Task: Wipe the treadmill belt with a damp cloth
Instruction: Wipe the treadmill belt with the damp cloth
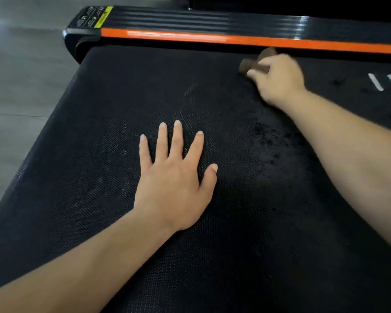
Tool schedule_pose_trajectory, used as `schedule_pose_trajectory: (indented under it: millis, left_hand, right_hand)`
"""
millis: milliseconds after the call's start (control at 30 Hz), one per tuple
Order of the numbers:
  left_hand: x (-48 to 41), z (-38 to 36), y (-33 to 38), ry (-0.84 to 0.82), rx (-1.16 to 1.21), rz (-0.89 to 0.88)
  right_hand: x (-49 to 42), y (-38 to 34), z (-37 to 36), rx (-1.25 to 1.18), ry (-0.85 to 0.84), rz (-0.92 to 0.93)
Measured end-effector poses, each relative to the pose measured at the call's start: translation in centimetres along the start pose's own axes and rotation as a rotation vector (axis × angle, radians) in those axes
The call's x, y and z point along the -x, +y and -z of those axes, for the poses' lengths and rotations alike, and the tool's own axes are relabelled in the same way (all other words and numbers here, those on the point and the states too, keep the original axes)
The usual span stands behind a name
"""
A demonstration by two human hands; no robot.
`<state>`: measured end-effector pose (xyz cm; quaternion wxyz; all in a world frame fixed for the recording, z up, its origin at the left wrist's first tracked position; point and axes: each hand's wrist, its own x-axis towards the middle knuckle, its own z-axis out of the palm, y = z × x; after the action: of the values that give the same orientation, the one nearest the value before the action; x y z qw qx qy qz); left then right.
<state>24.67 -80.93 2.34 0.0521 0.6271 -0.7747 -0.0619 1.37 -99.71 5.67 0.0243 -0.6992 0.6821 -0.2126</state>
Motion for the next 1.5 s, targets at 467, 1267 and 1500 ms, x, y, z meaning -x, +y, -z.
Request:
schedule_pose_trajectory:
  millis: [467,1267,1500]
  left_hand:
    - [0.0,0.0,0.0,-0.012,-0.022,0.006]
    - [-0.2,-0.2,-0.3,-0.025,-0.014,-0.004]
    - [-0.1,-0.4,-0.6,-0.041,-0.008,-0.015]
  right_hand:
    - [10.7,-3.4,0.3,-0.140,-0.113,0.292]
    - [18.2,-2.2,2.9,-0.138,-0.115,0.285]
    - [13.4,-0.8,2.3,0.057,0.048,0.004]
